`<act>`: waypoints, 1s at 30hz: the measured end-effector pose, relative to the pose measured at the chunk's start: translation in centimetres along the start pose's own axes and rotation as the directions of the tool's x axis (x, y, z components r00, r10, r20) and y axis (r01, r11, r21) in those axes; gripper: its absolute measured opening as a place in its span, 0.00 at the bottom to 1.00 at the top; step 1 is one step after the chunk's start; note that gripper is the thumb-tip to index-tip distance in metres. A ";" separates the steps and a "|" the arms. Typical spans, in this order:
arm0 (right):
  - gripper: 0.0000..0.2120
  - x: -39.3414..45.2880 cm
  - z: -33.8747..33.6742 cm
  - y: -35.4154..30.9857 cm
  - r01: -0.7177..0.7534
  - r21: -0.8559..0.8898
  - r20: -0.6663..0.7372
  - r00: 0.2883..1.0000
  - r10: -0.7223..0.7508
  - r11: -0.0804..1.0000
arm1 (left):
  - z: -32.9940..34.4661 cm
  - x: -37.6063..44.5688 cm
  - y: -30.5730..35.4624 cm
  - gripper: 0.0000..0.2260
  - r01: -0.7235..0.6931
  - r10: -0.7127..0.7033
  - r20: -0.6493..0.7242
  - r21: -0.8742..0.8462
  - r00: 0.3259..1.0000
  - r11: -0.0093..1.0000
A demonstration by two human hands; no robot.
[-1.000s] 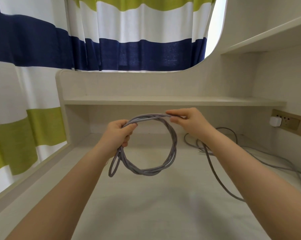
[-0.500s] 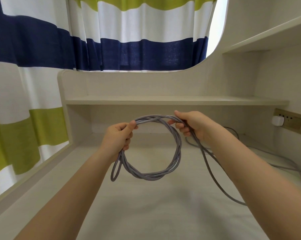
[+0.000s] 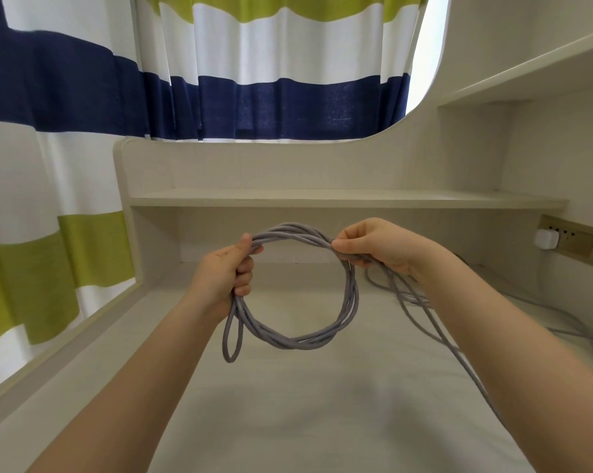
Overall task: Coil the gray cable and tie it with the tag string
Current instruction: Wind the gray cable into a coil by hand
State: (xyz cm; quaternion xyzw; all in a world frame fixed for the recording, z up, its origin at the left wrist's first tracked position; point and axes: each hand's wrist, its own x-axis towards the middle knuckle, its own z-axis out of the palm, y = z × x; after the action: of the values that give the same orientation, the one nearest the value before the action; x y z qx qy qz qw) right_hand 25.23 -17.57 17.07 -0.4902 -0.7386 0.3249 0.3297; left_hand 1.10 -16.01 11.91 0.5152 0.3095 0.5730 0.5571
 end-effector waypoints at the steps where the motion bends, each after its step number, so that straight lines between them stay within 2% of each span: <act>1: 0.11 0.0 0.0 0.0 0.011 -0.083 -0.059 0.998 -0.016 0.996 | 0.0 -0.1 0.0 0.14 0.019 -0.019 0.017 -0.011 1.000 1.000; 4: 0.06 0.0 0.0 0.2 0.022 -0.198 -0.182 0.982 -0.059 0.980 | 0.0 -0.5 0.1 0.14 0.078 -0.076 0.065 -0.024 0.995 0.997; 6: 0.05 0.0 0.2 0.2 0.035 -0.249 -0.201 0.976 -0.087 0.968 | 0.0 -0.7 0.2 0.15 0.109 -0.104 0.099 -0.049 0.990 0.993; 8: 0.01 0.0 0.1 0.3 0.026 -0.229 -0.170 0.983 -0.066 0.973 | 0.0 -0.9 0.4 0.15 0.124 -0.113 0.137 -0.073 0.984 0.990; 10: 0.09 -0.2 0.0 0.3 -0.012 -0.165 -0.079 0.997 -0.001 0.986 | 0.0 -1.0 0.6 0.16 0.120 -0.103 0.176 -0.093 0.979 0.988; 13: 0.10 -0.5 0.2 0.3 0.015 -0.113 0.060 0.998 -0.009 0.993 | -0.1 -1.0 0.7 0.16 0.113 -0.089 0.188 -0.118 0.978 0.987; 15: 0.10 -0.4 0.2 0.3 0.034 -0.103 0.040 0.999 -0.030 0.994 | -0.2 -0.8 0.5 0.16 0.110 -0.090 0.166 -0.115 0.982 0.987; 17: 0.09 -0.4 0.3 0.1 0.046 -0.118 -0.005 0.999 -0.047 0.992 | -0.4 -0.8 0.1 0.14 0.070 -0.069 0.100 -0.010 0.993 0.997; 20: 0.07 -0.5 0.6 -0.1 0.066 -0.138 -0.048 0.996 -0.074 0.988 | -0.6 -0.9 -0.2 0.11 0.006 -0.001 -0.021 0.259 1.000 0.966; 22: 0.06 -0.5 0.7 -0.4 0.085 -0.124 -0.071 0.993 -0.094 0.989 | -0.6 -1.0 -0.1 0.11 -0.002 0.029 -0.060 0.404 0.998 0.915; 25: 0.05 -0.9 0.8 -1.3 0.111 -0.121 -0.060 0.991 -0.119 0.986 | -0.1 -1.0 0.7 0.08 -0.095 0.155 -0.037 0.644 0.987 0.759; 26: 0.05 -1.0 0.9 -1.6 0.113 -0.137 -0.037 0.992 -0.119 0.984 | 0.2 -1.1 1.1 0.08 -0.143 0.183 0.013 0.676 0.983 0.722; 28: 0.06 -1.1 1.4 -2.1 0.114 -0.173 0.021 0.994 -0.112 0.978 | 1.2 -1.4 2.0 0.16 -0.249 0.161 0.190 0.731 0.969 0.635; 30: 0.07 -1.2 2.0 -2.6 0.120 -0.173 0.068 0.992 -0.110 0.977 | 2.6 -1.5 2.4 0.26 -0.358 0.090 0.358 0.816 0.929 0.454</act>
State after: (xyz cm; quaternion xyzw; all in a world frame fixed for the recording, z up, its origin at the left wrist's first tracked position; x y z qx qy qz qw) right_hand 22.67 -19.80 17.87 -0.4643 -0.8009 0.2523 0.2817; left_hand 2.48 -18.49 14.47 0.8326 0.4079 0.3322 0.1736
